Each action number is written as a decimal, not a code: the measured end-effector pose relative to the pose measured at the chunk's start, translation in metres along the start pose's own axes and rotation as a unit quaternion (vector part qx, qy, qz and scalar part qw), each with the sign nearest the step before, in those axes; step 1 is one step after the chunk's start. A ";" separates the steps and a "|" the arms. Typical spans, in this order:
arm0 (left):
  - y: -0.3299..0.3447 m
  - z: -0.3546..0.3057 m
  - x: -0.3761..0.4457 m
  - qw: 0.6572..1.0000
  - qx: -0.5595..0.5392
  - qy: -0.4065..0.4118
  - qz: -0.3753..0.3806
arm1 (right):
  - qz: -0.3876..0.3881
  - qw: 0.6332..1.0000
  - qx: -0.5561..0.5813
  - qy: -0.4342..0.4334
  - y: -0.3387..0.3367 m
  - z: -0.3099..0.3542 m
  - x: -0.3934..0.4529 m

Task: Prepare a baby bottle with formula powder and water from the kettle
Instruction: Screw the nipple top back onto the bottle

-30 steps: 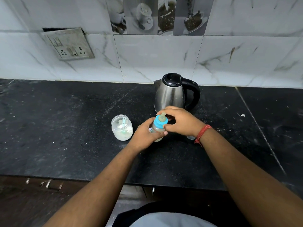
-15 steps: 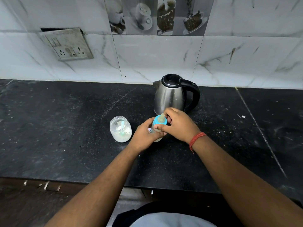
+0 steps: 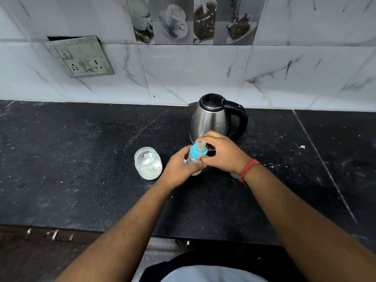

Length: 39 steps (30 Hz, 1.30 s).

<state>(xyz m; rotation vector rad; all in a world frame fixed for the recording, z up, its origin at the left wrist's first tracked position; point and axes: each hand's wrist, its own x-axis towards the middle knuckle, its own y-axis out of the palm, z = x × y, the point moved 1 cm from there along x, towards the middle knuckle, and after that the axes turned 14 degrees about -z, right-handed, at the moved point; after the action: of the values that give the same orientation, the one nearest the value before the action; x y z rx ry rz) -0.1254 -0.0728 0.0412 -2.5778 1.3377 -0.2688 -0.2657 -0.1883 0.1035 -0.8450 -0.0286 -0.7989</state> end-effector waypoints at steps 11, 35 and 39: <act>0.000 0.006 0.005 1.000 0.000 0.001 -0.008 | -0.064 0.979 -0.194 0.014 0.009 -0.004 0.000; -0.003 -0.002 0.015 0.999 0.001 0.029 -0.025 | -0.072 0.997 0.016 -0.002 0.009 -0.009 0.003; -0.003 0.000 0.016 1.000 -0.004 0.022 -0.017 | -0.078 0.997 0.017 -0.005 0.008 -0.010 0.003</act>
<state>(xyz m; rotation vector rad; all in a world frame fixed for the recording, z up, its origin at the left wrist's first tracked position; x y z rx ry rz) -0.1136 -0.0843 0.0431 -2.6173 1.3138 -0.3287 -0.2613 -0.1931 0.0923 -0.8218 -0.1190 -0.9387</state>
